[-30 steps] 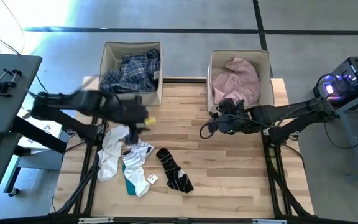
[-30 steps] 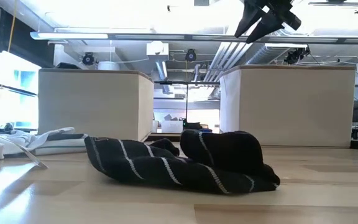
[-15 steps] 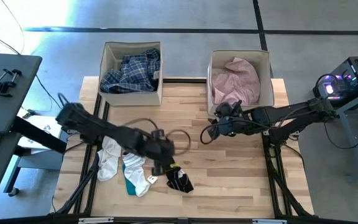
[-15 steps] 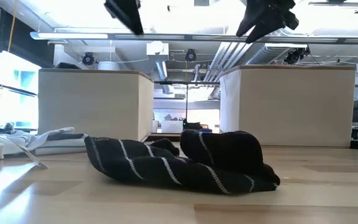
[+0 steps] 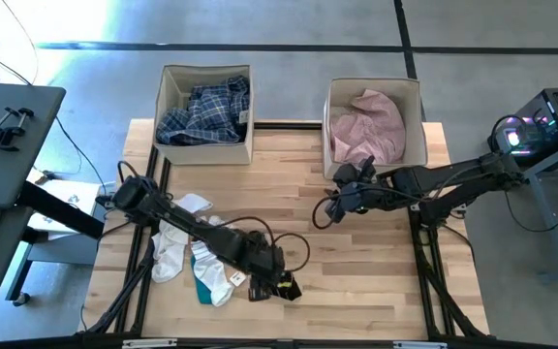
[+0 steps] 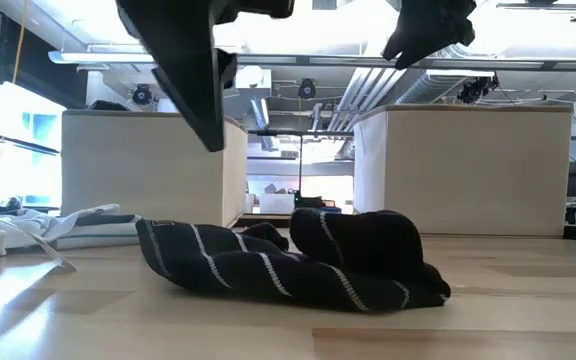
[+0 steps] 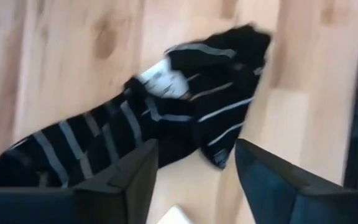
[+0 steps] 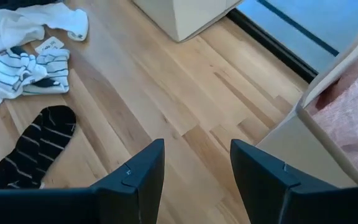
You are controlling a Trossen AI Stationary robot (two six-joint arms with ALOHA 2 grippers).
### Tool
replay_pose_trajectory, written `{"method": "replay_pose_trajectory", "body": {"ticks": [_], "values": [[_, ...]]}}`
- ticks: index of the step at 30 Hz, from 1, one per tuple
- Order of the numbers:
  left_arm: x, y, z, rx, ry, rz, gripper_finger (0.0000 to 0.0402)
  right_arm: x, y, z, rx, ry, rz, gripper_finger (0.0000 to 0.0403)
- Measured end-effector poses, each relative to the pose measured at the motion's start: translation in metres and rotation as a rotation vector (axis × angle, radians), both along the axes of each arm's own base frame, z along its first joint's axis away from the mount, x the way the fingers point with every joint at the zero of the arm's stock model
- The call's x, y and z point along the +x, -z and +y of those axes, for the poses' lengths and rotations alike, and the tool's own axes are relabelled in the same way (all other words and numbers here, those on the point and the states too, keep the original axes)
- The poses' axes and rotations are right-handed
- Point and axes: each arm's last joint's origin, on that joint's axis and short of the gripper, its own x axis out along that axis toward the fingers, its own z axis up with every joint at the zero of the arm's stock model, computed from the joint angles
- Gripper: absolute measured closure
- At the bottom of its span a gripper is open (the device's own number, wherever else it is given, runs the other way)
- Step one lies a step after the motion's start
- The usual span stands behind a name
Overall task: Sort clothes
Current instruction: Put the black sock into the left laundry organizer
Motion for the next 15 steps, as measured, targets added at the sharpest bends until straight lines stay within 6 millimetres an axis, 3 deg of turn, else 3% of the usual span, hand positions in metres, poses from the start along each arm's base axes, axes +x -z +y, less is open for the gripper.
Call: {"method": "replay_pose_trajectory", "body": {"ticks": [5,10,15], "values": [[0.007,0.004,-0.009,-0.005,0.018,-0.075,0.0149,0.0,0.001,0.001,0.015,-0.041,0.023,0.0231],[0.012,0.029,-0.017,0.048,0.113,-0.05,0.0123,0.0,0.001,0.001,0.011,-0.04,0.023,0.0231],[0.013,0.056,-0.017,0.082,0.045,0.046,0.0122,-0.001,0.001,0.001,0.009,-0.043,0.028,0.0231]]}}
